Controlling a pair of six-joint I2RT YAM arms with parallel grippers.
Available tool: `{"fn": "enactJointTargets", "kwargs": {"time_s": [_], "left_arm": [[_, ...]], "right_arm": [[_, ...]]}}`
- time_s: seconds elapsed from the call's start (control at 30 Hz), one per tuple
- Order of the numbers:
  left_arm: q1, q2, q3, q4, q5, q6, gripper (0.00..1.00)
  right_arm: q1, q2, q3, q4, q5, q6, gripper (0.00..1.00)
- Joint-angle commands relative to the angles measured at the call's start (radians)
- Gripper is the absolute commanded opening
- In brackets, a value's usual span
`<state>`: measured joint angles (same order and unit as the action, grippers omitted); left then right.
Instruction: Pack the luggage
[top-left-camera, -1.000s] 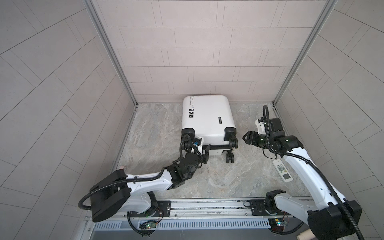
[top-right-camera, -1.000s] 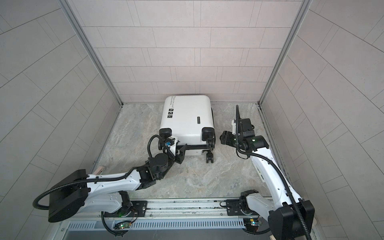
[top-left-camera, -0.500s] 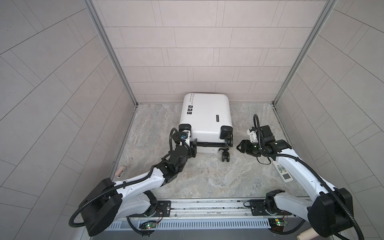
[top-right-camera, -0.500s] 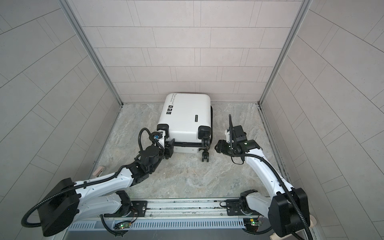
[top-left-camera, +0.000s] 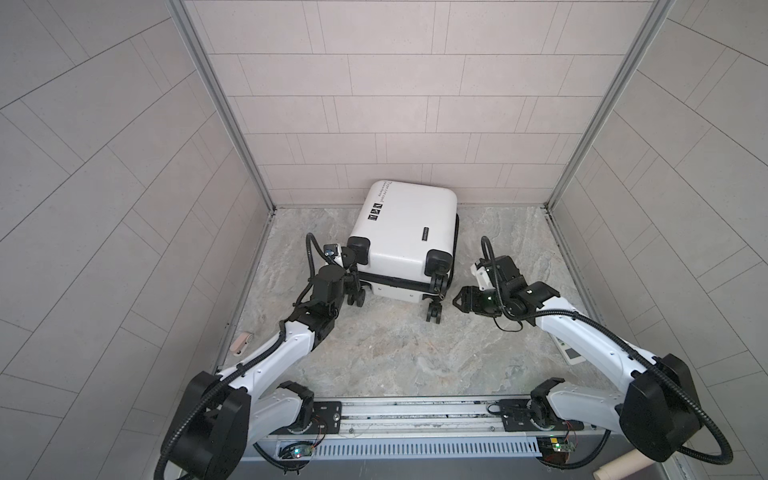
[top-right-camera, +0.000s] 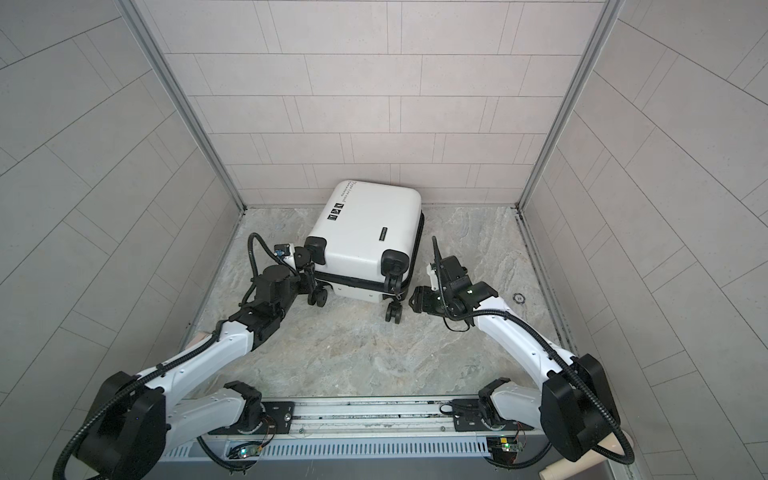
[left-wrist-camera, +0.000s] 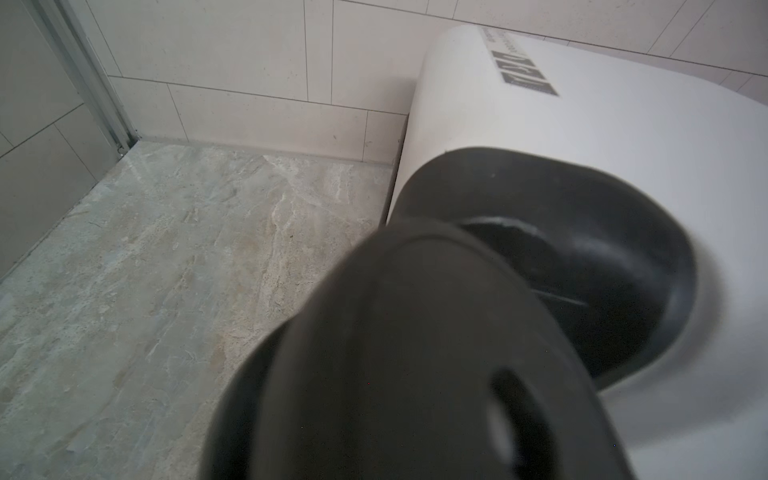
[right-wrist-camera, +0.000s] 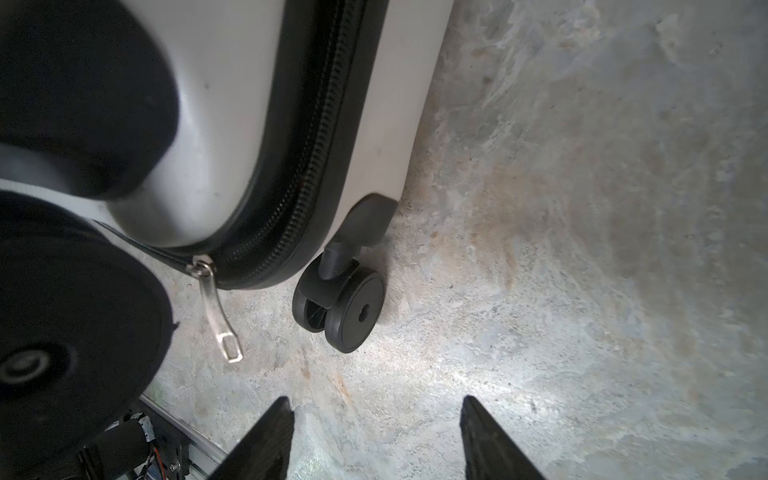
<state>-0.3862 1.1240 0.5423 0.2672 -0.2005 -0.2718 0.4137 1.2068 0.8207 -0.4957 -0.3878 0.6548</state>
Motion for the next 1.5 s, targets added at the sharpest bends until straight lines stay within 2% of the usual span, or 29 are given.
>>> {"fn": "enactJointTargets", "kwargs": {"time_s": [0.0,0.1,0.2,0.37,0.47,0.57,0.87,1.0,1.07,1.2,1.47], "left_arm": [[0.018,-0.024,0.058,-0.072,0.049,-0.005,0.62],[0.007,-0.086,0.075,-0.109,0.108,-0.019,0.62],[-0.062,-0.161,0.103,-0.204,0.071,-0.031,0.61],[-0.285,-0.24,0.134,-0.323,-0.072,-0.036,0.61],[-0.407,-0.228,0.155,-0.351,-0.123,-0.067,0.61],[-0.487,-0.189,0.181,-0.345,-0.138,-0.09,0.6],[-0.588,-0.071,0.257,-0.27,-0.117,-0.178,0.59],[-0.658,0.023,0.32,-0.256,-0.159,-0.197,0.59],[-0.69,0.069,0.364,-0.279,-0.2,-0.223,0.59],[-0.738,0.145,0.454,-0.35,-0.212,-0.255,0.62],[-0.758,0.288,0.582,-0.454,-0.188,-0.353,0.68]], "right_arm": [[0.013,0.007,0.023,0.034,0.025,0.014,0.66],[0.014,0.008,0.016,0.048,0.026,0.009,0.66],[0.012,0.018,0.017,0.051,0.03,-0.005,0.67],[-0.004,0.052,0.027,0.06,0.025,-0.018,0.69],[-0.012,0.07,0.039,0.062,0.024,-0.023,0.7],[-0.019,0.076,0.054,0.051,0.025,-0.03,0.71],[-0.072,0.025,0.033,0.015,0.027,-0.053,0.72],[-0.113,0.001,0.019,0.0,0.017,-0.061,0.73],[-0.129,-0.011,0.016,-0.01,0.011,-0.069,0.74],[-0.159,-0.028,0.013,-0.028,0.005,-0.084,0.75],[-0.176,-0.042,-0.01,-0.019,-0.006,-0.083,0.76]]}}
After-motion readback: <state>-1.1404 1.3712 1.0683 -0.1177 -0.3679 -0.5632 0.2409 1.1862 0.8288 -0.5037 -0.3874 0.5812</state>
